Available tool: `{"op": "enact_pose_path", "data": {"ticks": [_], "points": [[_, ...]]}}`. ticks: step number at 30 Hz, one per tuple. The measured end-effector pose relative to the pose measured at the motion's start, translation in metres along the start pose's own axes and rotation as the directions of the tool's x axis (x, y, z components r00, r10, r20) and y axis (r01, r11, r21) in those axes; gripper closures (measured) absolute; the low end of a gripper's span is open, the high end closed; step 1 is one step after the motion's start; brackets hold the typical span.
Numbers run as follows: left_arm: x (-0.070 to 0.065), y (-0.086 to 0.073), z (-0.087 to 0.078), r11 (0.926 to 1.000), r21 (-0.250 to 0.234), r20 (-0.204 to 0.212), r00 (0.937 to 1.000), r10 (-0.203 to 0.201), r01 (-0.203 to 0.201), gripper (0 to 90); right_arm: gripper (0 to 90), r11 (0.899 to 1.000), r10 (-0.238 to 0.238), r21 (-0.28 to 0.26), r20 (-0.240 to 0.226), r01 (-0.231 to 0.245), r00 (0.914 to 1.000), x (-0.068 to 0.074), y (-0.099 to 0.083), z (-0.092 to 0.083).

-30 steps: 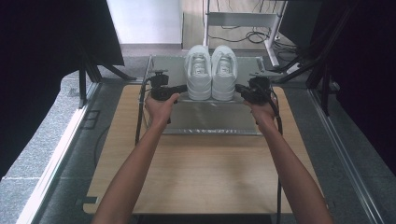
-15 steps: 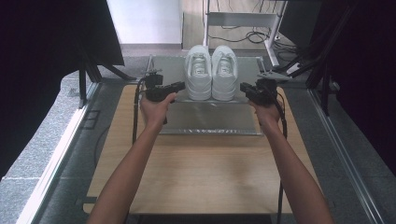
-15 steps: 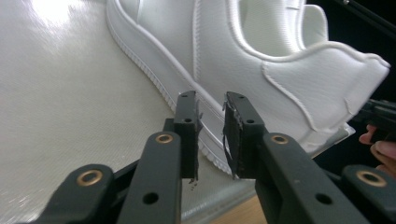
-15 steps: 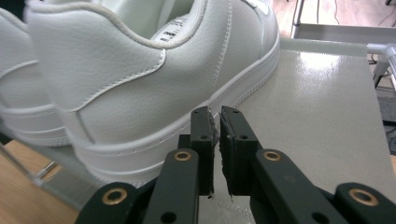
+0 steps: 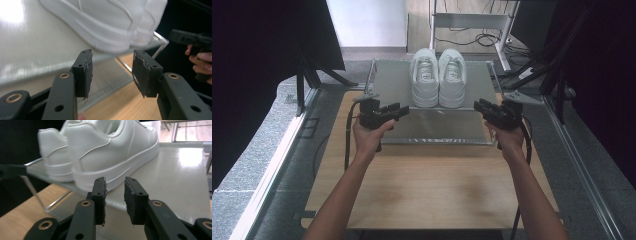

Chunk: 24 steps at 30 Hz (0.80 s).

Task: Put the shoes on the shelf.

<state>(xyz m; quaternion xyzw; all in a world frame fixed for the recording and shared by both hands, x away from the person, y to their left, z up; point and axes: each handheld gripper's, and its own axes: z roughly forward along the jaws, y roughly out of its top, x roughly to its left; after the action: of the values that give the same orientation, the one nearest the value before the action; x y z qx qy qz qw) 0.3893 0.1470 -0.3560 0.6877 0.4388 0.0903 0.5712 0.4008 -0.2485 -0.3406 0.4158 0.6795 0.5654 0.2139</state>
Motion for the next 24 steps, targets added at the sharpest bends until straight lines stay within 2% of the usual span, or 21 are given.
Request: {"op": "enact_pose_path", "data": {"ticks": [2,4,10,14,17,19,21,24], "points": [[0.000,-0.009,-0.005,0.9999,0.007,0.008,0.9999,0.013,-0.013,50.5,67.7,1.000,0.011,-0.005,-0.026,-0.011,0.9996,0.000,-0.008,-0.007],[-0.001,-0.017,-0.011,0.9995,0.012,0.007,0.9996,0.029,-0.029,49.8,65.9,1.000,-0.007,0.011,-0.039,0.008,0.9992,0.000,-0.017,-0.011],[-0.003,-0.041,-0.023,0.9992,0.016,0.023,0.9991,0.036,-0.037,46.7,61.7,0.999,-0.032,0.027,-0.060,0.033,0.9977,0.003,-0.043,-0.026],[-0.006,-0.060,-0.027,0.9982,0.047,0.027,0.9990,0.036,-0.037,44.8,59.5,0.998,-0.031,0.043,-0.082,0.035,0.9962,0.009,-0.065,-0.038],[-0.010,-0.075,-0.031,0.9971,0.060,0.027,0.9986,0.044,-0.046,43.4,57.9,0.996,-0.045,0.069,-0.080,0.051,0.9958,0.012,-0.082,-0.048],[-0.013,-0.083,-0.034,0.9960,0.073,0.027,0.9984,0.050,-0.052,42.4,57.3,0.996,-0.034,0.081,-0.079,0.040,0.9963,0.013,-0.096,-0.054],[-0.013,-0.091,-0.035,0.9950,0.094,0.044,0.9985,0.032,-0.036,41.9,56.9,0.995,-0.023,0.091,-0.078,0.030,0.9967,0.012,-0.107,-0.057],[-0.012,-0.102,-0.035,0.9926,0.119,0.035,0.9992,0.020,-0.024,41.5,56.6,0.996,0.009,0.093,-0.075,-0.002,0.9971,0.010,-0.124,-0.059]]}}
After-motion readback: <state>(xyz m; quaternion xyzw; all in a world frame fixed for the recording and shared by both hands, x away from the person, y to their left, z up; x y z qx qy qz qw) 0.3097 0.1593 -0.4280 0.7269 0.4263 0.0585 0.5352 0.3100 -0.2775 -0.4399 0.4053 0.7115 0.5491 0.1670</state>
